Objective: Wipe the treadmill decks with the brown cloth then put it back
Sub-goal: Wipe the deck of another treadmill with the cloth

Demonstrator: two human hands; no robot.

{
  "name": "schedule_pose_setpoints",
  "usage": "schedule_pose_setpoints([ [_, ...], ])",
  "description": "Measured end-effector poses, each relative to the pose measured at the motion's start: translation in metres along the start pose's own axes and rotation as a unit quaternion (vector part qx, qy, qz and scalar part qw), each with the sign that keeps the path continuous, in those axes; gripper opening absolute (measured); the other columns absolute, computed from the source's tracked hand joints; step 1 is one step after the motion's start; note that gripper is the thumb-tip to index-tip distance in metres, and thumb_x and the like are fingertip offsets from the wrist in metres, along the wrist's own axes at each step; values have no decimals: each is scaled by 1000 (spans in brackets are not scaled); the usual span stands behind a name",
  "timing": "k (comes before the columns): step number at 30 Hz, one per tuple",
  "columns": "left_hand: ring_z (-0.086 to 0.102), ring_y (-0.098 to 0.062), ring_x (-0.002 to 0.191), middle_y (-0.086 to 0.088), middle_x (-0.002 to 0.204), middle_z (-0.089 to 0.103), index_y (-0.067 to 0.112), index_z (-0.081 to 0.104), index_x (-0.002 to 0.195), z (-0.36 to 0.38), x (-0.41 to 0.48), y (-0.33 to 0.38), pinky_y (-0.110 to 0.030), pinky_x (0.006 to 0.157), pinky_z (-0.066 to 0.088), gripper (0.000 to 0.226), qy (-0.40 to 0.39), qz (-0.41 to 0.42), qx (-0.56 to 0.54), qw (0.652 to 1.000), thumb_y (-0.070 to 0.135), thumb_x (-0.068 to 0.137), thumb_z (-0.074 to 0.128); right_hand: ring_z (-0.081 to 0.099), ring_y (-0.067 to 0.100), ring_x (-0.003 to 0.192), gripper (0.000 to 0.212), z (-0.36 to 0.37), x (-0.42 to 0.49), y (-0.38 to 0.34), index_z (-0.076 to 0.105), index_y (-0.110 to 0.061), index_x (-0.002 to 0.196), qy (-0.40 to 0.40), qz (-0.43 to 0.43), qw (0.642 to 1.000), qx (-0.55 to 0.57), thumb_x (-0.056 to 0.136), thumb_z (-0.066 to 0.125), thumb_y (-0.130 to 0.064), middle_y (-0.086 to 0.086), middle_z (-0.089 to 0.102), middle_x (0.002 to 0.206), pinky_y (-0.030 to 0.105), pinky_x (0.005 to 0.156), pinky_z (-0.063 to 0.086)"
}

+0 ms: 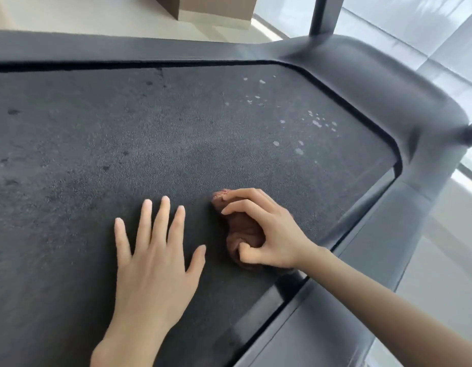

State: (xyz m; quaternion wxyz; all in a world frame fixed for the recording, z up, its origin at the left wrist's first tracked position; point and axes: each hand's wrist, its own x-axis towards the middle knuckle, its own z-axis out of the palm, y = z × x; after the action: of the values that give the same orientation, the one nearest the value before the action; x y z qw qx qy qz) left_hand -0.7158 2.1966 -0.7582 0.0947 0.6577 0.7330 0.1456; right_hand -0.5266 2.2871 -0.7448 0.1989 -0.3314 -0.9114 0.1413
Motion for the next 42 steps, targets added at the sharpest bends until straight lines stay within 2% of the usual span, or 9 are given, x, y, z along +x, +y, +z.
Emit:
schedule_pose_setpoints([
  [5, -4, -17, 145, -1, 158, 6, 19, 9, 150, 9, 45, 44, -48, 116, 0, 71, 12, 88, 33, 996, 53, 88, 6, 51, 15, 119, 46, -56, -26, 97, 60, -12, 109, 58, 129, 990, -9, 66, 55, -29, -7, 56, 124, 37, 104, 40],
  [11, -3, -18, 145, -2, 159, 5, 16, 6, 150, 27, 115, 91, -45, 118, -2, 72, 15, 127, 58, 990, 54, 89, 6, 51, 27, 115, 31, -110, -36, 213, 60, -15, 107, 175, 356, 915, -79, 77, 67, -19, 7, 55, 116, 35, 101, 36],
  [20, 3, -15, 145, 0, 158, 10, 16, 15, 149, 65, 125, 102, -41, 119, 5, 74, 31, 37, 52, 997, 56, 88, 4, 51, 20, 111, 50, -91, 36, 232, 58, -20, 110, 92, 155, 983, -36, 68, 48, -45, 0, 56, 114, 37, 100, 39],
  [26, 12, -7, 143, 7, 154, 23, 20, 30, 146, 59, 128, 105, -32, 118, 8, 65, 52, 21, 21, 998, 51, 88, 27, 49, 24, 112, 54, -76, 80, 216, 59, -13, 112, 21, 51, 998, 9, 70, 51, -45, 4, 54, 117, 30, 100, 34],
  [29, 20, -7, 141, 7, 151, 31, 19, 39, 142, 55, 127, 108, -29, 117, 11, 60, 58, 17, 19, 998, 43, 87, 37, 49, 30, 111, 45, -67, 88, 199, 59, -8, 112, -29, -26, 999, 31, 73, 65, -30, 9, 55, 118, 38, 101, 36],
  [32, 18, -6, 142, 7, 152, 30, 18, 38, 142, 53, 128, 110, -28, 117, 8, 52, 51, 20, 20, 998, 34, 93, 46, 49, 28, 107, 43, -71, 65, 186, 59, -8, 112, -60, -89, 993, 49, 74, 69, -26, 8, 54, 120, 40, 97, 39],
  [35, 13, -5, 142, 7, 153, 26, 18, 34, 144, 52, 127, 112, -26, 117, 4, 53, 38, 18, 28, 999, 29, 94, 48, 49, 20, 111, 43, -87, 17, 193, 60, -14, 110, -88, -139, 985, 56, 72, 64, -34, 0, 53, 125, 32, 97, 40],
  [37, 12, -5, 142, 7, 153, 26, 18, 33, 144, 53, 126, 112, -28, 117, 5, 52, 34, 17, 32, 999, 30, 96, 45, 50, 18, 114, 44, -101, -2, 214, 60, -16, 110, -82, -125, 986, 67, 69, 60, -34, -5, 52, 127, 32, 97, 41],
  [42, 14, -4, 141, 8, 152, 26, 18, 34, 144, 60, 129, 109, -31, 117, 9, 52, 40, 18, 44, 998, 33, 95, 41, 49, 22, 115, 46, -121, 20, 281, 58, -19, 110, 16, 50, 998, 31, 70, 56, -41, -4, 53, 120, 36, 96, 41],
])
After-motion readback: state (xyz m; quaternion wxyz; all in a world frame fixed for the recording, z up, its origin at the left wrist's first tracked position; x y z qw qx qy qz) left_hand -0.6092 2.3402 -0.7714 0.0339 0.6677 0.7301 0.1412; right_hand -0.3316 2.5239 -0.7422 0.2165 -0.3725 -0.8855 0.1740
